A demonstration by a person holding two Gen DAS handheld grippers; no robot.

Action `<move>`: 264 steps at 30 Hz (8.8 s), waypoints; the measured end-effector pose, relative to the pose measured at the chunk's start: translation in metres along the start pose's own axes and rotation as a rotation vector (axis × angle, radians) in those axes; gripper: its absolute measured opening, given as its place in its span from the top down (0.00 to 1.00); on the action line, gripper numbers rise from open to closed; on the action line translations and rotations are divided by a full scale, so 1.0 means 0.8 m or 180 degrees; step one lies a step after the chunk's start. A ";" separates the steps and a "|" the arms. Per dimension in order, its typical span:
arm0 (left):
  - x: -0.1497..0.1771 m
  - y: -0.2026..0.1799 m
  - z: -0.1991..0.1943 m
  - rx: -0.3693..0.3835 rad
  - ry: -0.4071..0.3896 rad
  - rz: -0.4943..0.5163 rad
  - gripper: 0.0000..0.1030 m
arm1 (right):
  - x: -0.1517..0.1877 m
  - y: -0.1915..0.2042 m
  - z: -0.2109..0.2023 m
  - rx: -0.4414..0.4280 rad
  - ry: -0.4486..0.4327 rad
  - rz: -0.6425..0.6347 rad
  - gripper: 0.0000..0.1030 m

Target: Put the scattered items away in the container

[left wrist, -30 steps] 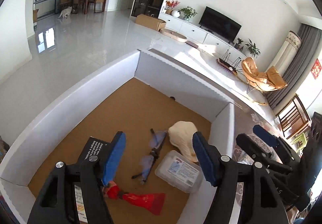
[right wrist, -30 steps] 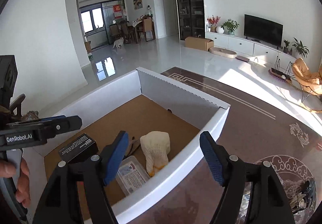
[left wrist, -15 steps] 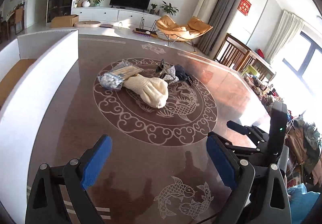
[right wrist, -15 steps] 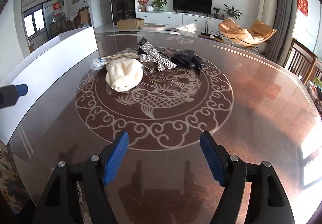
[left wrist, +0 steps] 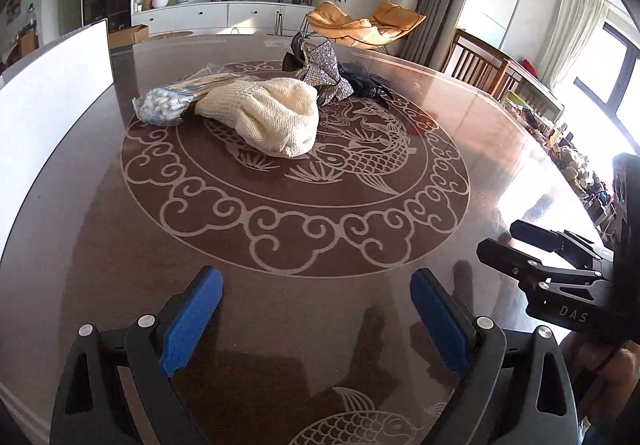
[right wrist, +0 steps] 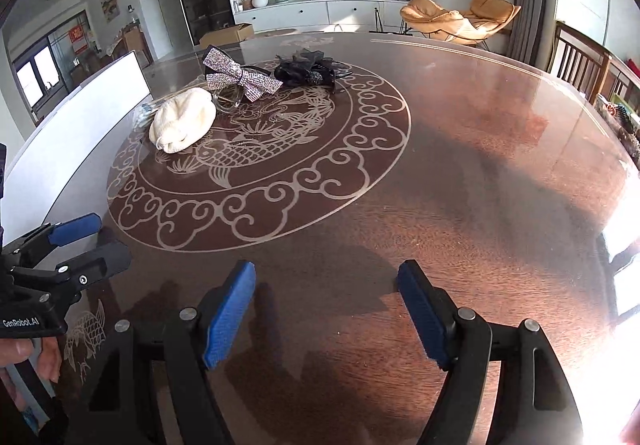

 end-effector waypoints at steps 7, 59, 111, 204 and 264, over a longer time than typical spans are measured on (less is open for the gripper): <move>0.002 -0.003 0.000 -0.0042 0.0055 0.0074 0.03 | 0.002 0.009 0.004 0.0103 0.0060 -0.0124 0.22; 0.009 -0.017 0.003 -0.0424 0.0197 0.0381 0.00 | 0.000 0.010 0.003 0.0101 0.0086 -0.0142 0.18; -0.058 0.074 -0.001 0.0104 0.0265 0.0055 0.53 | -0.001 0.010 0.003 0.0103 0.0086 -0.0143 0.18; -0.021 0.070 -0.002 -0.0695 0.0236 0.0051 0.00 | -0.006 -0.004 0.007 0.0018 0.0095 -0.0266 0.18; -0.023 0.068 -0.017 -0.0609 0.0114 0.0153 0.54 | 0.002 -0.004 -0.002 -0.0051 0.0128 -0.0298 0.20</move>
Point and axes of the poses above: each gripper's, at about its wrist camera, not at the fingertips, and z roughly the way its jaws point, y to its left, x to its underside, the point moved 6 cm from there along z, roughly the way its jaws point, and after that the axes turned 1 degree about z, right-handed, at the moved point
